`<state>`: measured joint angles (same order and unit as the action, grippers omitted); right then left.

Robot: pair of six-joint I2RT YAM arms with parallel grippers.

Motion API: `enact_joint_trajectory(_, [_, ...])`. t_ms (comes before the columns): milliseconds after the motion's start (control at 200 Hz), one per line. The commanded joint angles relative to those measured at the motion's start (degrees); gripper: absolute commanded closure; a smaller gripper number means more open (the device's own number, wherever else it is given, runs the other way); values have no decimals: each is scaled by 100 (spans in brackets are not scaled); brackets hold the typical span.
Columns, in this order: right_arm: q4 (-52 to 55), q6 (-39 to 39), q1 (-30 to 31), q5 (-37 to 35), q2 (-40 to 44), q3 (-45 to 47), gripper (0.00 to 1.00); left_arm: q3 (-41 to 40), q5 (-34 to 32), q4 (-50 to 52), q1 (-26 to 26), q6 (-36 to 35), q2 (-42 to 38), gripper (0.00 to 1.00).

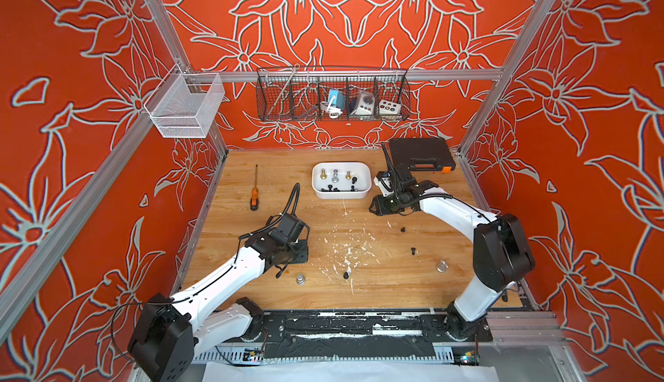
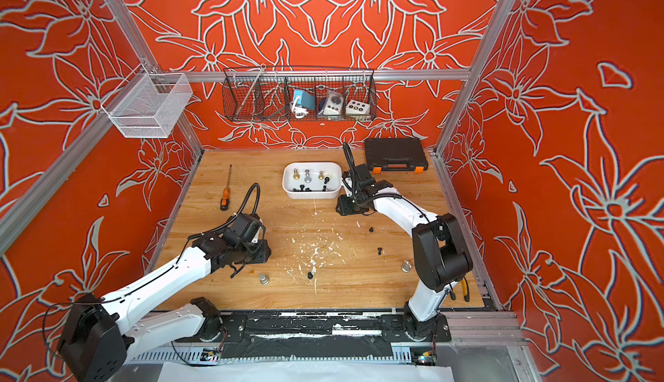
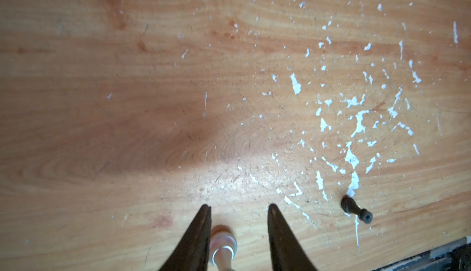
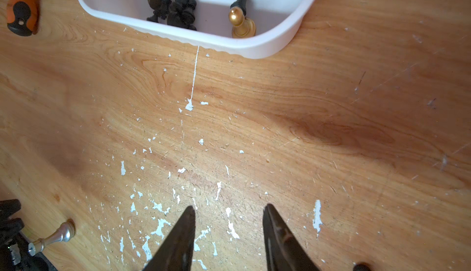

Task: Put the chess pieces into the storage box
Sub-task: Pick up the chess piece at the center of the board.

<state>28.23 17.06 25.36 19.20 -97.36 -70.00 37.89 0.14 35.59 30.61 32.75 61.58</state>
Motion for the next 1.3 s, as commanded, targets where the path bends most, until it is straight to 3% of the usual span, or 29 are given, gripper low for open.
enact_joint_trajectory(0, [-54,-18,-34,97,66,109,54,-101,-110,462,186,475,-102,62])
enact_joint_trajectory(580, [-126,45,-49,409,-99,83,54,-233,-63,874,940,1040,-95,61])
enact_joint_trajectory(926, [-138,52,-54,468,-134,118,54,-256,-129,864,1046,994,103,61])
enact_joint_trajectory(1296, [-194,109,-50,519,-179,152,54,-325,-80,705,1052,943,200,68])
